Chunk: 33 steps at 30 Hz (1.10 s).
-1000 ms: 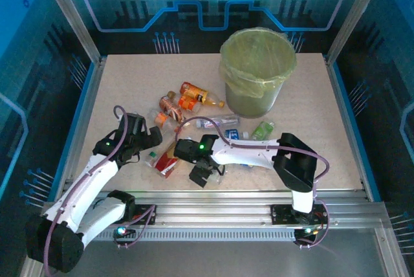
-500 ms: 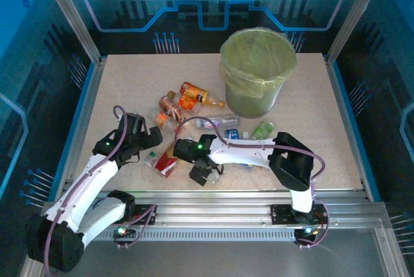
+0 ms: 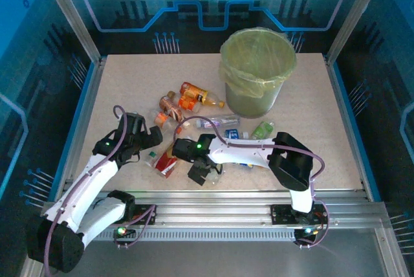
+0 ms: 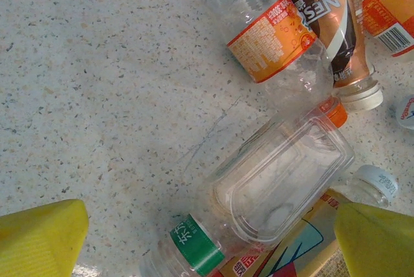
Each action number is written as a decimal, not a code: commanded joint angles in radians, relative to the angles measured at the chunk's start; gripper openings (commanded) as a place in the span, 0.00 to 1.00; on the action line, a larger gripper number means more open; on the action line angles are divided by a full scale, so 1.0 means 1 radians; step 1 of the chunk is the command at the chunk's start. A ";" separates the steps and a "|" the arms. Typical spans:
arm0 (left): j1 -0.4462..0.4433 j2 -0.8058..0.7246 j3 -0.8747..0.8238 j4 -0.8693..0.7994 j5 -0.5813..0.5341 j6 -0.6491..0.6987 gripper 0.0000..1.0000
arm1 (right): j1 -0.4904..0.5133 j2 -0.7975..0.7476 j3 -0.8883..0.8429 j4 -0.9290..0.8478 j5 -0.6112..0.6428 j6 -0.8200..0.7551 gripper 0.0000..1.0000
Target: Put the plastic bottles in the bin
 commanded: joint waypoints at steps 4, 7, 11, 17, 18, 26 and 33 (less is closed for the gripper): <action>0.014 -0.010 -0.011 0.014 0.016 -0.002 0.99 | -0.014 0.035 -0.009 0.040 -0.045 -0.014 1.00; 0.013 -0.010 -0.011 0.015 0.016 -0.001 0.99 | -0.019 0.038 -0.015 0.049 -0.052 -0.015 1.00; 0.015 -0.010 -0.011 0.014 0.018 -0.001 0.99 | -0.022 0.044 -0.025 0.056 -0.067 -0.022 1.00; 0.016 -0.010 -0.013 0.015 0.016 -0.002 0.99 | -0.020 0.036 -0.022 0.036 -0.055 -0.021 1.00; 0.016 -0.010 -0.013 0.015 0.016 -0.001 0.99 | -0.019 0.031 -0.017 0.031 -0.050 -0.022 1.00; 0.021 -0.010 -0.008 0.014 0.016 0.003 0.99 | -0.002 -0.044 0.039 0.002 -0.021 -0.011 1.00; 0.024 -0.012 -0.006 0.012 0.018 0.005 0.99 | -0.001 -0.068 0.046 -0.008 -0.004 0.003 1.00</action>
